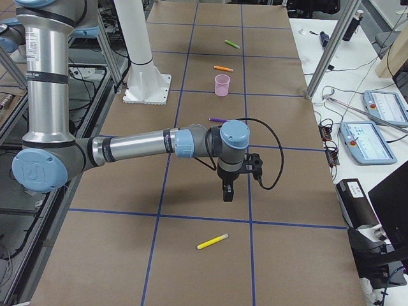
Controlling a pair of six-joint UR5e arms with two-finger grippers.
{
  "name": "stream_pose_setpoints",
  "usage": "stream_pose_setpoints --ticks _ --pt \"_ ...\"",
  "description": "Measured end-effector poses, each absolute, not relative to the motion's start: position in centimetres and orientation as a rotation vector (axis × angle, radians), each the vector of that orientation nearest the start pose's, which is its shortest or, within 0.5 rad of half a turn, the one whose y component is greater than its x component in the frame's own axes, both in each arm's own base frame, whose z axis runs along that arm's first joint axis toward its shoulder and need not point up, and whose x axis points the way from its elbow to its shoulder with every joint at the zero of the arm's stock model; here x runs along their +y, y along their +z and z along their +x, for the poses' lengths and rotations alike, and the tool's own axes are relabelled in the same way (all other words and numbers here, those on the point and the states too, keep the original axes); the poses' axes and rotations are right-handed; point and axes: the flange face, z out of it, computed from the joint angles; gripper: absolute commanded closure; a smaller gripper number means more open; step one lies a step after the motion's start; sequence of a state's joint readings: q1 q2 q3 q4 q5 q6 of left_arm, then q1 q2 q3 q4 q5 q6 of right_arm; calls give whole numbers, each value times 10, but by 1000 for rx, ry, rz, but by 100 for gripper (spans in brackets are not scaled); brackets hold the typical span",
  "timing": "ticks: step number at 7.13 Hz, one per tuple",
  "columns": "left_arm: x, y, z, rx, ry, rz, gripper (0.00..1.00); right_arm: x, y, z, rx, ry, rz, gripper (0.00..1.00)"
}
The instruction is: Collect pens into pen holder
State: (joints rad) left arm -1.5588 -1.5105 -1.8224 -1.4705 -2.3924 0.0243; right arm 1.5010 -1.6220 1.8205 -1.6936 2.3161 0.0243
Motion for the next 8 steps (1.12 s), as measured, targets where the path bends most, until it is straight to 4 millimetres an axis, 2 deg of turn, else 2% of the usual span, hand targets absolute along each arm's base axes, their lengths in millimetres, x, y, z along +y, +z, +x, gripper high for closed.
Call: stream_pose_setpoints --ticks 2,5,8 --pt "-462 580 -56 816 65 74 0 -470 570 33 -748 -81 50 0" --pt "-458 592 -55 823 56 51 0 -467 582 33 -748 -63 21 0" --pt "-456 604 -54 839 52 30 0 -448 586 33 -769 -64 10 0"
